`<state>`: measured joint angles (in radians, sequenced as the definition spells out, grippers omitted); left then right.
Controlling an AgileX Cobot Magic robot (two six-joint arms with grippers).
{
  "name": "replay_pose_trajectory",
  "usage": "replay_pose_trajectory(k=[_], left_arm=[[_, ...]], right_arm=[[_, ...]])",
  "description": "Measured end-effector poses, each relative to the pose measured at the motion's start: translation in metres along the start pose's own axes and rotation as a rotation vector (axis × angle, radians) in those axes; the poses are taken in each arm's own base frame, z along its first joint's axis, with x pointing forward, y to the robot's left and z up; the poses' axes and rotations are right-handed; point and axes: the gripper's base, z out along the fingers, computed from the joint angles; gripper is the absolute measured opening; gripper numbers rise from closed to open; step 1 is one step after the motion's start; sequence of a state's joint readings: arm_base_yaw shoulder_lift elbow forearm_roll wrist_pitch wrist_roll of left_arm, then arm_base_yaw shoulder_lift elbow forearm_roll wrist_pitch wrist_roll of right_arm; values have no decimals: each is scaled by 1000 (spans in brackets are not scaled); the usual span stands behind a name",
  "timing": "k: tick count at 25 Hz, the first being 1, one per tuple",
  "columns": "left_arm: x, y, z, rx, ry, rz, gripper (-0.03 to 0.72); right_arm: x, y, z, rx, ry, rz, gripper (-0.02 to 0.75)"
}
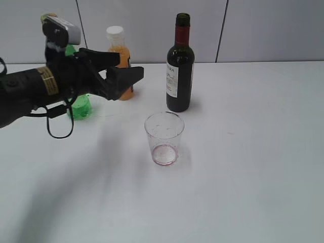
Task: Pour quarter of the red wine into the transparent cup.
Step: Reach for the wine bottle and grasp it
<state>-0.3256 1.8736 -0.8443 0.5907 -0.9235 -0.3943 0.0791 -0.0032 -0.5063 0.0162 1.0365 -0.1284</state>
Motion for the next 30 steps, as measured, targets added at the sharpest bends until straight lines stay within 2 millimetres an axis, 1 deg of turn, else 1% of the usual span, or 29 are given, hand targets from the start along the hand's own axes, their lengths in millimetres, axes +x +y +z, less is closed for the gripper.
replay_pose_trajectory(k=[1, 7, 8, 13, 16, 21, 30], left_arm=[[0, 0, 7, 9, -3, 3, 683], [20, 0, 45, 43, 25, 7, 693], [21, 0, 51, 48, 21, 11, 693], [34, 0, 78, 72, 20, 18, 693], [38, 1, 93, 67, 20, 21, 693], [45, 4, 111, 54, 38, 28, 694], [55, -1, 131, 71, 35, 22, 694]], right_arm=[[0, 0, 0, 0, 0, 0, 590], [0, 0, 0, 0, 0, -1, 589], [0, 0, 0, 0, 0, -1, 589], [0, 0, 0, 0, 0, -1, 589], [0, 0, 0, 0, 0, 0, 589], [0, 0, 0, 0, 0, 0, 589], [0, 0, 0, 0, 0, -1, 589]])
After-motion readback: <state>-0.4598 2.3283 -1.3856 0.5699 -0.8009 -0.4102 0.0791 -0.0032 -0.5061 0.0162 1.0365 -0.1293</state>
